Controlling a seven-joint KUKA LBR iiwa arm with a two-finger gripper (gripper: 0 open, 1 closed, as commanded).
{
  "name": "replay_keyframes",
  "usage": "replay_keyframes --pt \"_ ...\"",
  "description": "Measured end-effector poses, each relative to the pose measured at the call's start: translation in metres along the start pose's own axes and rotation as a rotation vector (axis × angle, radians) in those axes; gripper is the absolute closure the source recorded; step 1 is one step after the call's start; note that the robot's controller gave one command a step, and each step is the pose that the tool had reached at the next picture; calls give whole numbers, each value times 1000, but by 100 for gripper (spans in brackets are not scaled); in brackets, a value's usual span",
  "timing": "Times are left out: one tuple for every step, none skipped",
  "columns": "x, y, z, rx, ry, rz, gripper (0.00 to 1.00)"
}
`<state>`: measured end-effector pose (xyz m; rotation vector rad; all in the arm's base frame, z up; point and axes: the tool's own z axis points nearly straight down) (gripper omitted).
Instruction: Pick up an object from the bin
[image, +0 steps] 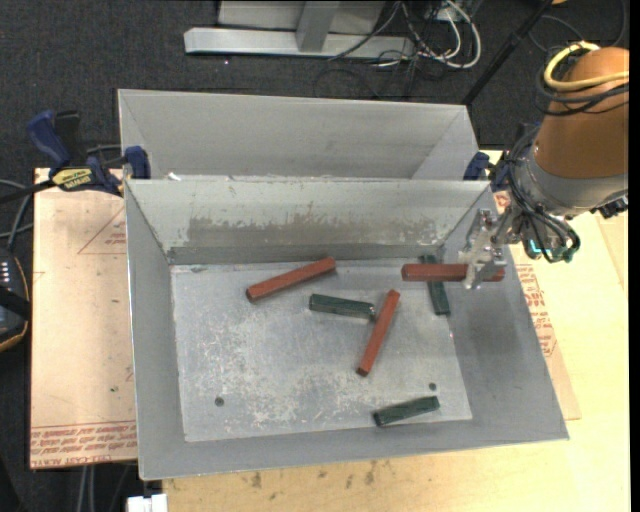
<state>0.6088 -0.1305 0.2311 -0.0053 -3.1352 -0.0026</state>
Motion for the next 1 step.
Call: replay_keyframes --pt "-2 1 -5 2 -8 -4 100"
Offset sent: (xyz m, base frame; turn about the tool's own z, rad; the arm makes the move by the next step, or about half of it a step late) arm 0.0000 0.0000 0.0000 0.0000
